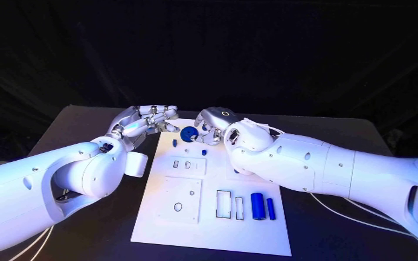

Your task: Assemble the parts on the task board

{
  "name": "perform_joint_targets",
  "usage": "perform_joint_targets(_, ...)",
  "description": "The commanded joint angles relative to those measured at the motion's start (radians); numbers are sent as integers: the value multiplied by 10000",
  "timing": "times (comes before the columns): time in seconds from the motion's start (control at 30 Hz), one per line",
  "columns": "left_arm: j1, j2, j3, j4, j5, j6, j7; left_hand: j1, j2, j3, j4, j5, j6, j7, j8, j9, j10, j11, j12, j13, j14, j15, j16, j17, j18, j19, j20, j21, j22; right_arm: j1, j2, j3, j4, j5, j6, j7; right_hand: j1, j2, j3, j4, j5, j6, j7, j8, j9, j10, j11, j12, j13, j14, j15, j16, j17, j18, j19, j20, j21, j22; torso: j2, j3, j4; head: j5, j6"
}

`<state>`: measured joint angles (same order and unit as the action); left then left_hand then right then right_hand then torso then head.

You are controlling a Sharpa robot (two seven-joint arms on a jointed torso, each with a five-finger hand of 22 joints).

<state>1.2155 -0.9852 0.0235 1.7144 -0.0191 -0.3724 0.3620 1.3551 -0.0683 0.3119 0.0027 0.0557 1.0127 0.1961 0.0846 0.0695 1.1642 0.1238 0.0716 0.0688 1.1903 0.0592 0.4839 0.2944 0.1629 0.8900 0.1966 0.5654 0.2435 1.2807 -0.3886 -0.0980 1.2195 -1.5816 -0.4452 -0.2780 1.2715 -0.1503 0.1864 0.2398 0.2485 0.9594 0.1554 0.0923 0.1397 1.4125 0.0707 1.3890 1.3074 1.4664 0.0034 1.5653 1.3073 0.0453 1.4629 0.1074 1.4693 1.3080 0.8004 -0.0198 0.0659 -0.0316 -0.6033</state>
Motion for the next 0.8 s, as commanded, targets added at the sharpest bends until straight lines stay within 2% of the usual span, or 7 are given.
perform_joint_targets(0.03, 11, 1, 8, -23, 15, 121, 143, 7, -8, 32, -22, 8, 17, 49, -41, 10, 17, 66, -51, 8, -85, 22, 48, 13, 176, -66, -25, 47, 10, 14, 130, -1, -169, 187, 462, -14, 74, -77, 0, -77, -52, 1, 30, -35, -18, 24, 43, 4, 885, 1044, -11, 55, 2635, -155, 351, 11, 34, 1572, 7, 0, -7, 13, -1)
perform_joint_targets(0.23, 12, 3, 8, -61, 15, 134, 160, 7, -8, 32, -22, 7, 17, 49, -41, 10, 17, 66, -51, 8, -87, 22, 49, 14, 176, -67, -25, 48, 10, 25, 338, -1, -345, 88, 584, -119, 97, -108, -18, -104, -98, -66, 51, -94, -37, 9, 59, -4, 879, 1044, 0, 55, 2635, -154, 350, 17, 31, 1572, 3, 12, 0, 48, -28)
perform_joint_targets(0.37, 12, -3, 9, -75, 15, 129, 153, 7, -8, 32, -22, 7, 17, 49, -41, 10, 17, 66, -51, 8, -87, 22, 49, 14, 176, -67, -25, 48, 10, 35, 383, 0, -404, 47, 591, -156, 100, -111, -19, -107, -100, -72, 53, -100, -39, 35, 61, 26, 907, 1044, 1, 55, 2635, -160, 364, 18, 50, 1594, 0, 12, -22, 76, 7)
perform_joint_targets(0.8, 14, 11, 9, -113, 15, 119, 142, 7, -8, 32, -22, 7, 17, 49, -41, 10, 17, 66, -51, 8, -87, 22, 49, 14, 176, -67, -25, 48, 10, 95, 637, 0, -733, 62, 658, -203, 91, -146, -49, -105, -111, -128, 72, -148, -54, 20, 78, 15, 896, 1044, 15, 55, 2635, -160, 363, 26, 47, 1594, 7, 13, -9, 116, 18)
